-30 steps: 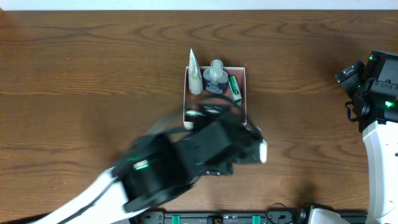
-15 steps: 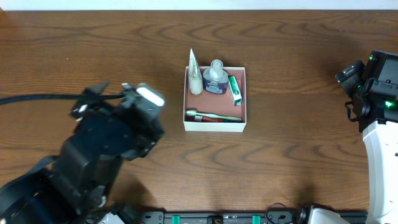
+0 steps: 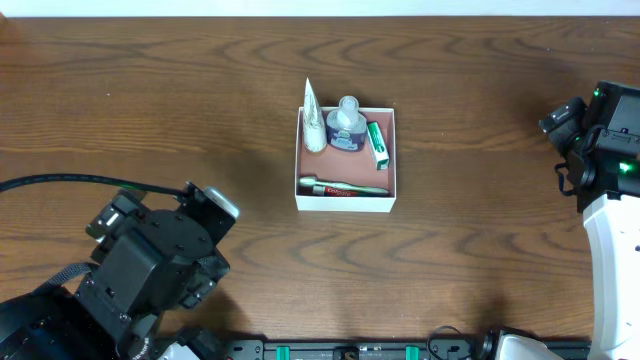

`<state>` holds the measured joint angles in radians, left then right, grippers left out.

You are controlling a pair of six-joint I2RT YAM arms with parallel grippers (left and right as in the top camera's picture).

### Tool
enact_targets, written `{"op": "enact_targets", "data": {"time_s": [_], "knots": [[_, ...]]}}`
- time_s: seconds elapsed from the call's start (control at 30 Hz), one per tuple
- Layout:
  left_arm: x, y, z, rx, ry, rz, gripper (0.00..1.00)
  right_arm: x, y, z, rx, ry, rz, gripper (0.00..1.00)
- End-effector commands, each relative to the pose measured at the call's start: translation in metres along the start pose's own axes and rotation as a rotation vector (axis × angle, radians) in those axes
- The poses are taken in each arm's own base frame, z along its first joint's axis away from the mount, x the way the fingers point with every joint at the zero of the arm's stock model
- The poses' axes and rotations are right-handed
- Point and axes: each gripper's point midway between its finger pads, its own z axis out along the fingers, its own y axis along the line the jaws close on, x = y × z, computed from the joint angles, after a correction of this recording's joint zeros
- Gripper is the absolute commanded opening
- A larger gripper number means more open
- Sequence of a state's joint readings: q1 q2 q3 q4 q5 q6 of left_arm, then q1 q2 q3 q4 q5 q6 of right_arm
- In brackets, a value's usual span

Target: Pack container

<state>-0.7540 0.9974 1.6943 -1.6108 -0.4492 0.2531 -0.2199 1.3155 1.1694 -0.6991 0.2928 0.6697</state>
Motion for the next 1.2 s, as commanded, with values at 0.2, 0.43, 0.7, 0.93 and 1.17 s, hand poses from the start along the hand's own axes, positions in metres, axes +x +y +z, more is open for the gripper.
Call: {"op": "enact_targets", "data": {"time_s": [0.2,0.43,0.7,0.93,1.17], "knots": [[0.031,-0.027,0.016,0.087,0.147,-0.106,0.98,-0.005,-0.002,-0.001,0.01,-0.014,0.004,0.99],[0.055,-0.034,0.041,0.041,0.16,-0.278,0.98,-0.005,-0.001,-0.001,0.009,-0.014,0.004,0.99],[0.053,-0.027,0.056,-0.025,-0.135,-0.534,0.98,-0.005,-0.001,-0.001,0.009,-0.014,0.004,0.99],[0.069,-0.031,0.081,-0.092,-0.287,-0.686,0.98,-0.005,-0.001,-0.001,0.009,-0.014,0.004,0.99],[0.072,-0.036,0.11,-0.116,-0.401,-0.773,0.98,-0.005,-0.001,-0.001,0.009,-0.014,0.004,0.99]]}}
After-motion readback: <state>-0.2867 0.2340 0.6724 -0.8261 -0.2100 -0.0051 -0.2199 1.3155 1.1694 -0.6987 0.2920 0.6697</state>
